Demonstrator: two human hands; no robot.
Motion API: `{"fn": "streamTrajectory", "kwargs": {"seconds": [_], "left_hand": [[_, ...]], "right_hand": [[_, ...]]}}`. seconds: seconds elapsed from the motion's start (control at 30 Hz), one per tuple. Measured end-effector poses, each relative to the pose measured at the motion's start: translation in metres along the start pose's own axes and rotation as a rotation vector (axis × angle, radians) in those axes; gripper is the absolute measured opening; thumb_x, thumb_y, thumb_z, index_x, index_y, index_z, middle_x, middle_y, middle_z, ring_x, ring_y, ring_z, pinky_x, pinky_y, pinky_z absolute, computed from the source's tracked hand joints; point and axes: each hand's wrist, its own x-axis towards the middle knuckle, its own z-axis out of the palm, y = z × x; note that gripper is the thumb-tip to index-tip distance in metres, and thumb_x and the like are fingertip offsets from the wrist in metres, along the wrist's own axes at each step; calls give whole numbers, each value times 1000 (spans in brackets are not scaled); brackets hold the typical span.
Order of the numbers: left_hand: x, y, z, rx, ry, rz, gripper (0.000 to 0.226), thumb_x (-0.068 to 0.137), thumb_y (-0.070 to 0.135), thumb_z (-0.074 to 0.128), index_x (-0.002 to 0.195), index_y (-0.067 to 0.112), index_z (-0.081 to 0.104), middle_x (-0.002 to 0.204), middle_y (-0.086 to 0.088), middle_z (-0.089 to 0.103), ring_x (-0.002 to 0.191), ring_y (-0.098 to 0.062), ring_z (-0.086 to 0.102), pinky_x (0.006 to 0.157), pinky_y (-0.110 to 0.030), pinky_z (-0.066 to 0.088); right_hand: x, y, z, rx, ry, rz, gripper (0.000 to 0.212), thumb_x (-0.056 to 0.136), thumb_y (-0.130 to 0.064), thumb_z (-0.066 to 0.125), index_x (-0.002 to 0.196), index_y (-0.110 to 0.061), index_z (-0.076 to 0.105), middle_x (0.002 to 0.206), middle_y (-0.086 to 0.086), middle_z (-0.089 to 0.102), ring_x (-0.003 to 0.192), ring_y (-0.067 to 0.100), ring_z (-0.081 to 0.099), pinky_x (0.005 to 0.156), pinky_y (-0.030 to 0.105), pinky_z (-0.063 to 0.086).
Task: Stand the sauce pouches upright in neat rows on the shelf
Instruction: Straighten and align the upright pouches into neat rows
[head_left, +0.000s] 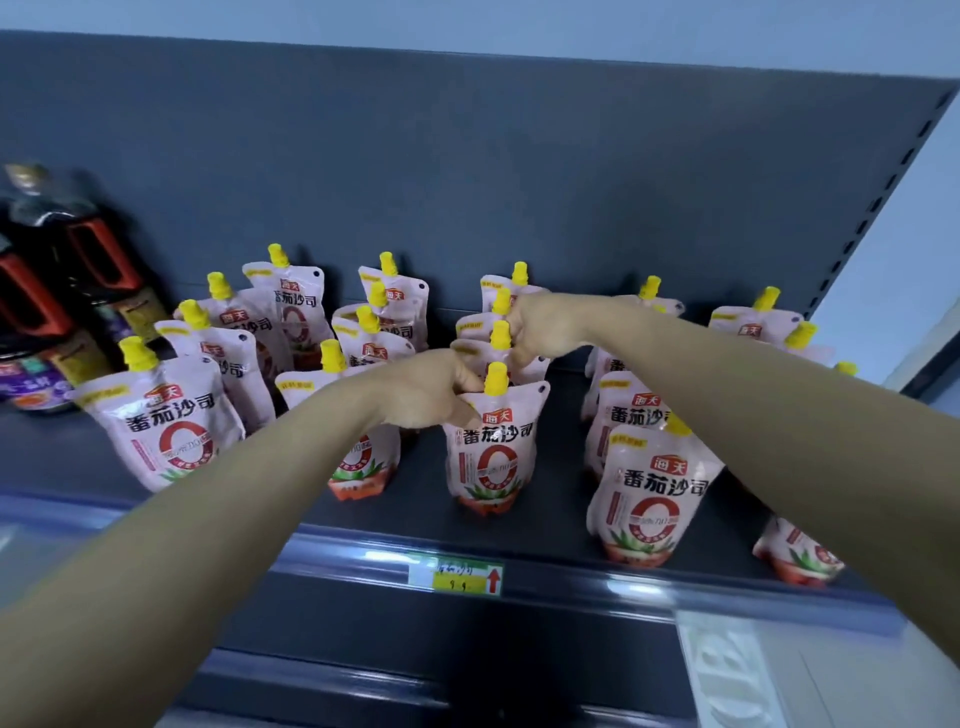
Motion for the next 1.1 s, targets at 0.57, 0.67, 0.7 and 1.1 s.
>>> {"fn": "streamTrajectory", "kwargs": {"seconds": [0.57, 0.67, 0.7, 1.1], "left_hand": [[-13, -11, -1, -122, -45, 28, 20, 76, 15, 74, 96, 16, 74, 100, 4, 74, 96, -11, 67, 94, -32, 50], [-16, -11, 1, -104, -6, 14, 22, 75, 11, 74, 96, 14, 74, 99, 3, 75, 94, -11, 68, 96, -36, 50], [-16, -10, 1, -97, 6, 12, 23, 74, 10, 75, 97, 13, 74, 99, 3, 75, 94, -11, 68, 95, -35, 50], [-18, -9, 0, -119, 43, 0, 18, 72, 7, 76, 72, 25, 73, 76, 9, 73, 68, 2, 64, 73, -20, 48]], "right_hand": [[2, 5, 6, 31, 19, 8, 38, 90, -26, 62, 60, -13, 42, 63, 1, 36, 75, 23, 41, 71, 30, 35], [4, 5, 5, 18, 15, 2, 40, 89, -27, 63, 59, -13, 41, 61, 1, 36, 73, 23, 41, 68, 29, 35], [5, 4, 4, 10, 15, 1, 41, 89, -28, 63, 58, -13, 40, 61, 1, 36, 72, 23, 41, 64, 29, 35], [9, 5, 0, -56, -3, -19, 43, 89, -31, 62, 59, -12, 39, 60, 1, 37, 65, 21, 41, 63, 28, 35]]}}
